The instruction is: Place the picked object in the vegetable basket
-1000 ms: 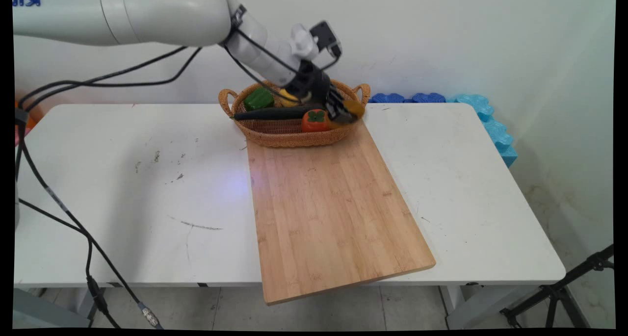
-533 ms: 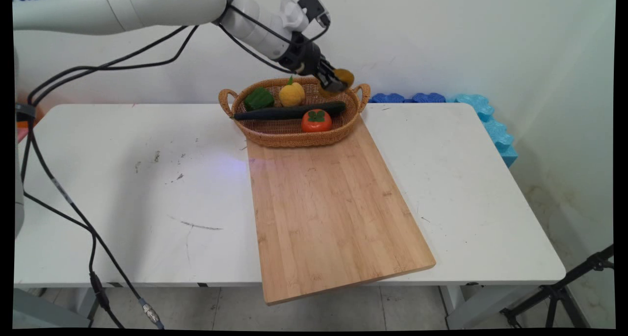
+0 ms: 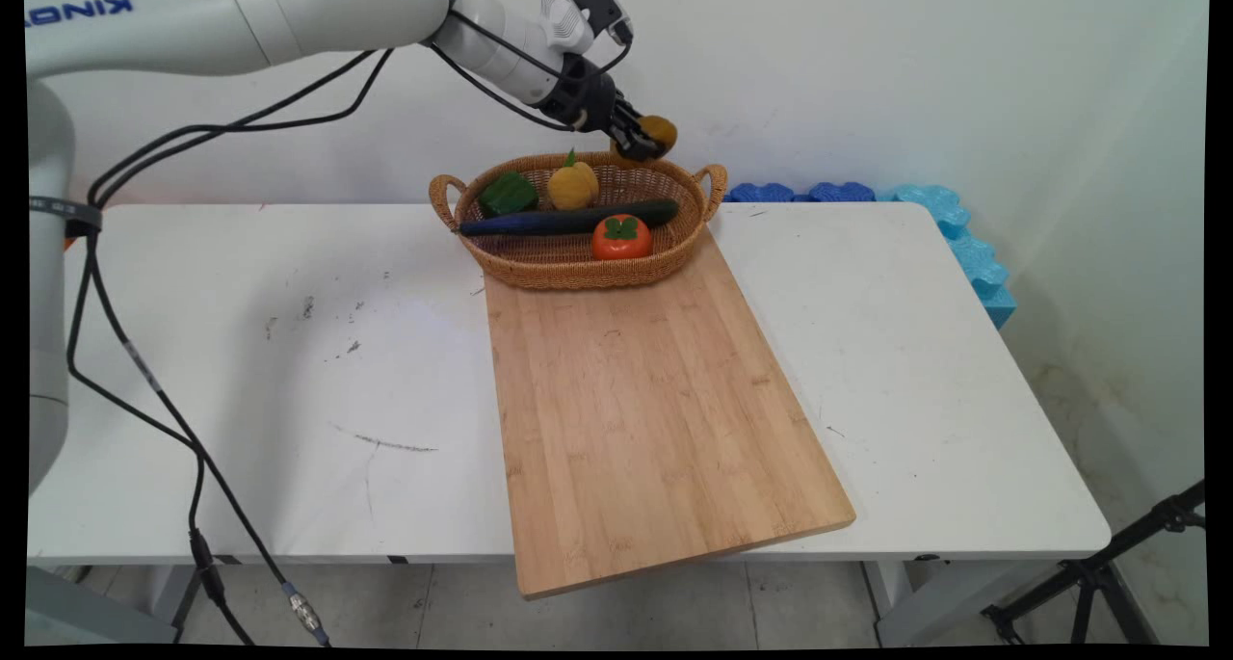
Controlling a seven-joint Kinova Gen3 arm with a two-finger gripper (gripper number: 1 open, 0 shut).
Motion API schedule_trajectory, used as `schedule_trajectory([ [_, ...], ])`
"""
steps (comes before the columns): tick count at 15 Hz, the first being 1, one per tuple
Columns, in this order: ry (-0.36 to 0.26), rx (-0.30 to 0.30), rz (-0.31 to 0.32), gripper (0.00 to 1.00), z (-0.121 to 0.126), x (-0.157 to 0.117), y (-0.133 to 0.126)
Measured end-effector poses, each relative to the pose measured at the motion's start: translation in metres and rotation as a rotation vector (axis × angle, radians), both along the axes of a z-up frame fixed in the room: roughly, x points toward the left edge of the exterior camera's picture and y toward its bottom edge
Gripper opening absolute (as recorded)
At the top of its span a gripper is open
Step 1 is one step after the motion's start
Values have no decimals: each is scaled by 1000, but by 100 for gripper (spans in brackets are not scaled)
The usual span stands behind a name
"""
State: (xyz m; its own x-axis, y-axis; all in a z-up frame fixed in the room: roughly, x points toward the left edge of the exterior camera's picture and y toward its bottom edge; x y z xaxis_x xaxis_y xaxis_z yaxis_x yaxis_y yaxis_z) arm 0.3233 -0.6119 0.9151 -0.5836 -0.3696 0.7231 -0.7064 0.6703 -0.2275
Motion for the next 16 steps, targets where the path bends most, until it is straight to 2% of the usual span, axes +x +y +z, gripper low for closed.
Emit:
schedule_trajectory([
  [5, -11, 2, 1, 0, -20, 12, -16],
  [14, -18, 15, -22, 0, -43, 19, -24],
  [15, -19, 17, -26, 100, -45, 20, -24],
  [16, -19, 18, -29, 100, -47, 20, -24],
])
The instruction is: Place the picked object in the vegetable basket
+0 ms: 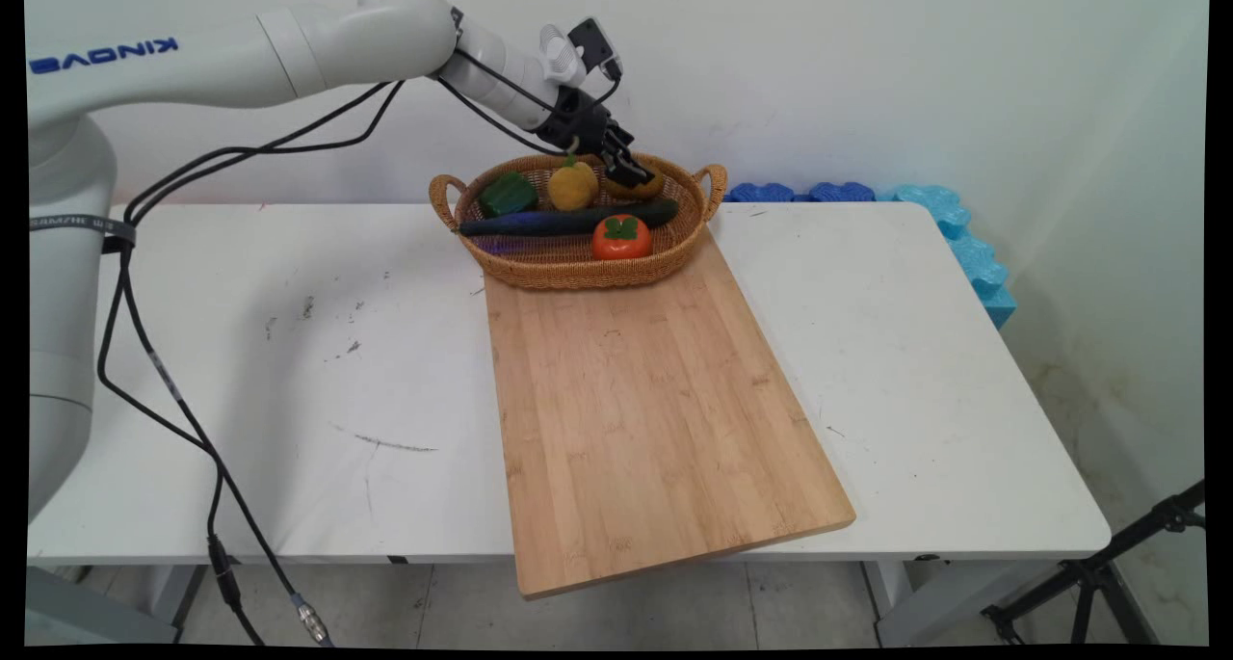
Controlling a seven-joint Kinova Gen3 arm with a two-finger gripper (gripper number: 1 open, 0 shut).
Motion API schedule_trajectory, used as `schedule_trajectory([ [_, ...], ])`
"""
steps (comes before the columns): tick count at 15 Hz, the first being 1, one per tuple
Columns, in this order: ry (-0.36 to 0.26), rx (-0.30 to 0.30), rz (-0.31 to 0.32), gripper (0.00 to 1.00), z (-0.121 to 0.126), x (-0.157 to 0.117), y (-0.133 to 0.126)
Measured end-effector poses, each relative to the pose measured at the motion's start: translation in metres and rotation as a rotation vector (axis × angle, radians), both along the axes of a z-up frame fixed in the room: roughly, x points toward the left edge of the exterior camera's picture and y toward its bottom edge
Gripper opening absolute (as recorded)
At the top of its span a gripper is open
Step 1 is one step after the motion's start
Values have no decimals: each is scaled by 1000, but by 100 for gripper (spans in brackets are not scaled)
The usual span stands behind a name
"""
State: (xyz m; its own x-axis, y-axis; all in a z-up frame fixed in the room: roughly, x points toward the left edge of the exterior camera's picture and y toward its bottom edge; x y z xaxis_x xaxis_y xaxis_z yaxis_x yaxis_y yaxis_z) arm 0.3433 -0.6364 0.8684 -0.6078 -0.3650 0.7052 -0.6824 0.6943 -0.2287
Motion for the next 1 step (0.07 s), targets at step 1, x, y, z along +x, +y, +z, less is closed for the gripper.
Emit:
schedule_trajectory([
  [1, -1, 0, -3, 100, -1, 0, 0],
])
